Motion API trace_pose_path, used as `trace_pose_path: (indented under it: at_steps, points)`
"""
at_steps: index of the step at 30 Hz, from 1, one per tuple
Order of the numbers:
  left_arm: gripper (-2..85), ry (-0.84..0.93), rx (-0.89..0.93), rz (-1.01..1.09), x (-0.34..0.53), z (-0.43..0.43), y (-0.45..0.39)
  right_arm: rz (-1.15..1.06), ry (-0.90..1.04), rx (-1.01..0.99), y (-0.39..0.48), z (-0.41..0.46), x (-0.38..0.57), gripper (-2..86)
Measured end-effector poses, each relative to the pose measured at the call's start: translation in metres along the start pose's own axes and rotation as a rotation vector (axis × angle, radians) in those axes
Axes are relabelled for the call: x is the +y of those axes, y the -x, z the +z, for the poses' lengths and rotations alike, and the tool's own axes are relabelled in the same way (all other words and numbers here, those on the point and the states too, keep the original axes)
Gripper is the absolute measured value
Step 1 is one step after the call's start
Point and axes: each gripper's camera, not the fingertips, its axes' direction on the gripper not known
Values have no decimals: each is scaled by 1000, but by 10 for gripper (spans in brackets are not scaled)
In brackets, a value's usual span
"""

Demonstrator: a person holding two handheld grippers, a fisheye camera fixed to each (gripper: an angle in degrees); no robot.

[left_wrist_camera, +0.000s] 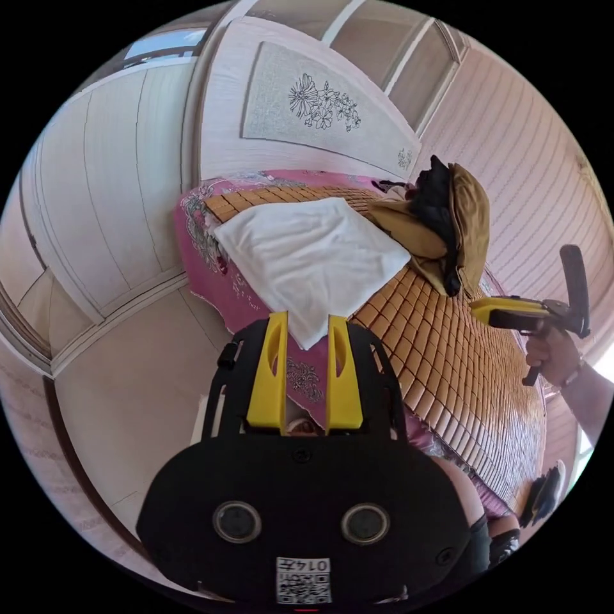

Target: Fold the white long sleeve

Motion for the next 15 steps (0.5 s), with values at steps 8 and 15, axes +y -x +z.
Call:
trace_pose_path:
  at_steps: [8, 15]
  points:
    - [52, 13, 46, 85, -20, 25, -6, 73, 15, 59, 5, 90, -78, 64]
    - [-7, -55, 147, 257, -35, -29, -57, 11, -32, -5, -15, 33, -54, 6]
